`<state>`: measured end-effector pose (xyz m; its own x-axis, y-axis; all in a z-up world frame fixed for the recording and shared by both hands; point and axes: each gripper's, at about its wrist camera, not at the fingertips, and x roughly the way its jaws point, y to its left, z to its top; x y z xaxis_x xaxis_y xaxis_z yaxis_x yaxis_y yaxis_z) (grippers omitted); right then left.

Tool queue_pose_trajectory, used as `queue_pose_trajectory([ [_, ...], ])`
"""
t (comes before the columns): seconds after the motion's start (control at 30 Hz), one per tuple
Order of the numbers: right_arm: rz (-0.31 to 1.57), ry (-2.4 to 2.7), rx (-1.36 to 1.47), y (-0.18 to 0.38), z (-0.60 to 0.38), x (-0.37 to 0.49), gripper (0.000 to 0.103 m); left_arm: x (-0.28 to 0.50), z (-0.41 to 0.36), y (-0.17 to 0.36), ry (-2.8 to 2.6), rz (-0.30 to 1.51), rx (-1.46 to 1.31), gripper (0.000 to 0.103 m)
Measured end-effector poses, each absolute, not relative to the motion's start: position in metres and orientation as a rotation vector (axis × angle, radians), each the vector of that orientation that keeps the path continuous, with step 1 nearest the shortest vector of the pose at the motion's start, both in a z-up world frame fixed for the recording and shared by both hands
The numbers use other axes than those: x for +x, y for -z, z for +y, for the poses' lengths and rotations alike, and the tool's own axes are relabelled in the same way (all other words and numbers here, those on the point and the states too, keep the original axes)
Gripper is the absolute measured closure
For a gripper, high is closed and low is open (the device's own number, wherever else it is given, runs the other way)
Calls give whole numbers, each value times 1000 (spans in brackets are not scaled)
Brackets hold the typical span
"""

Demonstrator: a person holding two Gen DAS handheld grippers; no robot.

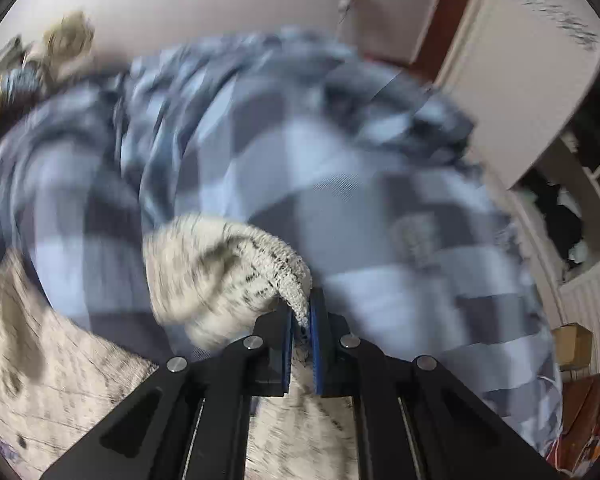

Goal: Fold small clothes
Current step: 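Lift the sleeve and fold it across the jacket front with the right gripper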

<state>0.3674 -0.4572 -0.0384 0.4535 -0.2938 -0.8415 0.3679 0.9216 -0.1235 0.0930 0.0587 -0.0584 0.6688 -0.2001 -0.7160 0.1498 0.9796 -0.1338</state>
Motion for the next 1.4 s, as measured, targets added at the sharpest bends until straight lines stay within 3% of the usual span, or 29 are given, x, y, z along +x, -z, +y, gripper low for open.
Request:
queue_pose_trajectory([
  [0.23, 784, 326, 138, -83, -425, 311, 99, 81, 63, 50, 215, 769, -94, 0],
  [0.5, 621, -215, 172, -145, -261, 272, 95, 63, 80, 29, 183, 711, -110, 0],
  [0.53, 637, -280, 159, -144, -240, 272, 86, 61, 82, 26, 181, 706, -115, 0],
  [0.6, 713, -410, 171, -136, -204, 276, 46, 56, 84, 22, 186, 691, -123, 0],
  [0.63, 757, -457, 203, -129, -196, 281, 16, 53, 84, 21, 187, 685, -121, 0],
  [0.67, 791, -470, 253, -122, -194, 286, 13, 50, 83, 21, 188, 677, -109, 0],
  [0.8, 807, -382, 320, -102, -212, 288, 12, 49, 80, 23, 176, 671, -72, 0],
  [0.9, 837, -191, 137, -87, -207, 274, 12, 55, 81, 29, 184, 690, -88, 0],
  [1.1, 1033, -73, -251, 17, -213, 256, 13, 60, 79, 39, 186, 717, -87, 0],
  [1.23, 1244, -89, -132, 83, -244, 255, 13, 59, 76, 40, 182, 724, -85, 0],
  [1.4, 1369, -56, 7, 128, -276, 247, 13, 61, 72, 40, 186, 735, -79, 0],
])
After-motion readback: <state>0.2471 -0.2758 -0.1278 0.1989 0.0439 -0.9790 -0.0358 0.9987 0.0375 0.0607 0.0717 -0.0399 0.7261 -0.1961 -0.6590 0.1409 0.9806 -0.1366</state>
